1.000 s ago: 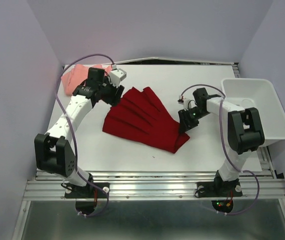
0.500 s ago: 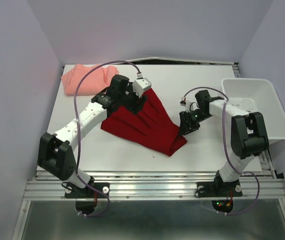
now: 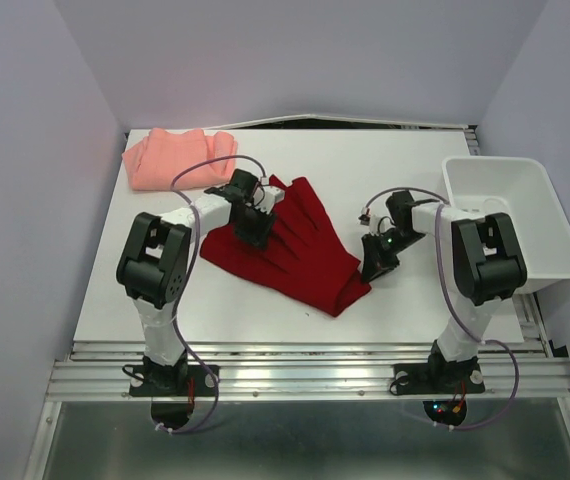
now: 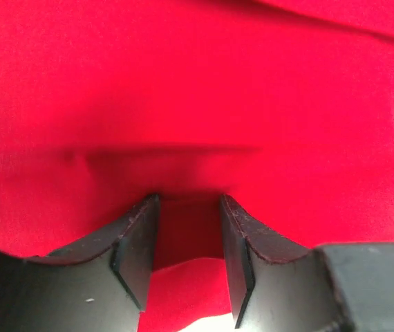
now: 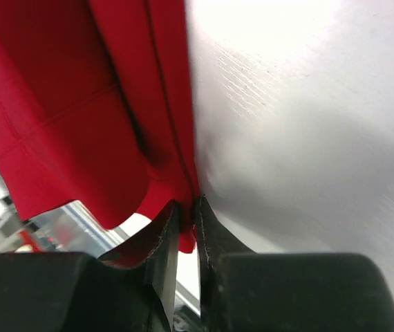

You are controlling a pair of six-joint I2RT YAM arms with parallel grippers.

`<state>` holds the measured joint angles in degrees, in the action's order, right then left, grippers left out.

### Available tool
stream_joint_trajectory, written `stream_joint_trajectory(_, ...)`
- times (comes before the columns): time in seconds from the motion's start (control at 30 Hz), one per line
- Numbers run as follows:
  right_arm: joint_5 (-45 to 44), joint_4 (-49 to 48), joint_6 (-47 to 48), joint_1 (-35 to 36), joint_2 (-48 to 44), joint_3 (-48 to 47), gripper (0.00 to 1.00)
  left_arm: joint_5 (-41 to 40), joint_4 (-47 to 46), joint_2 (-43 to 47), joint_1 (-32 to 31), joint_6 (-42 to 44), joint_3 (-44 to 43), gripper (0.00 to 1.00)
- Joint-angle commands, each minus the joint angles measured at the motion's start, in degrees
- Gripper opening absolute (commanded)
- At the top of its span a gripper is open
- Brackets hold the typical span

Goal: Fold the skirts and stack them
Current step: Fold the skirt

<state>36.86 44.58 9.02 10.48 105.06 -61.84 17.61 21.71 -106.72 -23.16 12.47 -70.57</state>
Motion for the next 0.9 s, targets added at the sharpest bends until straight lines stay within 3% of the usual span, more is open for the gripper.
stream_joint_trajectory(0.0, 4.8, -4.1, -4.6, 0.8, 3.8, 1.6, 0.13, -0.6, 1.1, -4.7, 4.6, -0.8, -6.2, 0.49)
stream_joint_trajectory(0.2, 11.5, -11.9, -11.6, 0.8, 6.1, 0.8, 0.03, -7.2, -2.0, -4.8, 7.4, 6.2, -17.3, 0.5)
stream_joint_trajectory(0.33, 14.7, -16.5, -16.0, 1.3, 3.7, 3.9, 0.01, -8.3, -4.7, 5.5, 3.1, 13.3, -15.5, 0.63)
stream_joint_trajectory(0.5, 13.9, -21.2, -19.4, 1.3, 2.4, 5.7, 0.02, -14.3, -9.1, 18.0, -9.8, 18.7, -1.9, 0.68)
stream_joint_trajectory(0.53, 13.5, -22.0, -20.2, 1.3, 2.2, 6.1, 0.04, -17.0, -9.4, 20.6, -14.8, 18.7, -0.3, 0.69)
stream_joint_trajectory(0.6, 13.1, -24.7, -21.8, 1.3, 1.4, 7.8, 0.13, -22.2, -9.9, 21.8, -21.4, 18.0, 2.4, 0.7)
stream_joint_trajectory(0.87, 12.4, -25.9, -23.4, 1.3, 1.8, 8.3, 0.2, -30.6, -11.7, 19.6, -33.5, 14.8, 8.0, 0.74)
